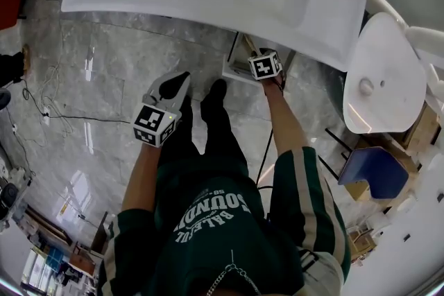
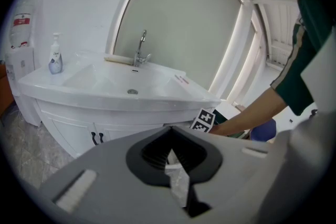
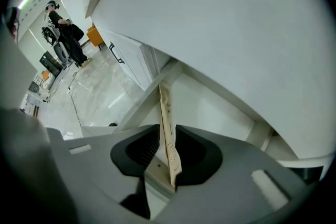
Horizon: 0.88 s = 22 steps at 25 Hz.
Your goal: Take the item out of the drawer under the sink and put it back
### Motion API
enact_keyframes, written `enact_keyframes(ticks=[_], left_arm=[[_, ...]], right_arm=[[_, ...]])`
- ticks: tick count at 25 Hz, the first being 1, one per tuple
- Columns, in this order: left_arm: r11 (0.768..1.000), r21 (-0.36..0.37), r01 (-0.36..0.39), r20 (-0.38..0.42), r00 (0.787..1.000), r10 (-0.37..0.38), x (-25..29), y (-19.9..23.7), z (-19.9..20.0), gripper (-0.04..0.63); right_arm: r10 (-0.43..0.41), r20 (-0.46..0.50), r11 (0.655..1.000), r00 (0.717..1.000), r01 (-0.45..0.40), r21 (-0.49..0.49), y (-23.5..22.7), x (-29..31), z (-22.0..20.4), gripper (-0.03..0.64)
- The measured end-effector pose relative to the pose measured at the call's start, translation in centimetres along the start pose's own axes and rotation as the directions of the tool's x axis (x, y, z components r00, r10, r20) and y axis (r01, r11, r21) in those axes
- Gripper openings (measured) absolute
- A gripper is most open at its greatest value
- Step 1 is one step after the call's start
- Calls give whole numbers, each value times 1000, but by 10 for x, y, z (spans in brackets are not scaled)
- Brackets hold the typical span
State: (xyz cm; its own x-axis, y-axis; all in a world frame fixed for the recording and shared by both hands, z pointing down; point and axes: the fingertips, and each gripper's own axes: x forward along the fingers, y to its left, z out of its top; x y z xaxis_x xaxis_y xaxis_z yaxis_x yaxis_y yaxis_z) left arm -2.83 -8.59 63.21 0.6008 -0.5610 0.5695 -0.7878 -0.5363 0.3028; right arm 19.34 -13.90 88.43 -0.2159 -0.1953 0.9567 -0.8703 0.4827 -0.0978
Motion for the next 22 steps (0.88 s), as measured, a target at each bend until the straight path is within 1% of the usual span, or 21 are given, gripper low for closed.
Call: enact_keyframes(ticks=[4, 8, 11, 14, 17, 20, 22], left_arm=[[1000, 19, 11, 19, 1000, -12, -10, -4, 15, 44], [999, 40, 25, 43, 999, -27, -21, -6, 32, 44], [998, 59, 33, 69, 997, -37, -27, -3, 51, 44], [996, 84, 41, 94, 994, -48, -30, 3, 70, 44], [995, 86, 48, 127, 990, -59, -38, 4, 85, 44], [996, 84, 39, 162, 985, -53, -47, 9, 103, 44], [995, 95, 27, 176, 983, -43, -52, 12, 115, 44]], right_arm=[[10, 118, 999, 993, -16, 48, 11, -42, 15, 84], [9, 185, 993, 983, -31, 116, 28, -85, 21, 82], [-1, 259, 986, 966, -42, 162, 44, -116, 33, 34], [-16, 343, 984, 939, -45, 171, 61, -149, 54, 8], [-10, 415, 986, 910, -61, 157, 81, -182, 69, 2], [-13, 498, 989, 867, -64, 137, 94, -219, 89, 2], [-20, 550, 991, 835, -58, 123, 99, -244, 104, 2]])
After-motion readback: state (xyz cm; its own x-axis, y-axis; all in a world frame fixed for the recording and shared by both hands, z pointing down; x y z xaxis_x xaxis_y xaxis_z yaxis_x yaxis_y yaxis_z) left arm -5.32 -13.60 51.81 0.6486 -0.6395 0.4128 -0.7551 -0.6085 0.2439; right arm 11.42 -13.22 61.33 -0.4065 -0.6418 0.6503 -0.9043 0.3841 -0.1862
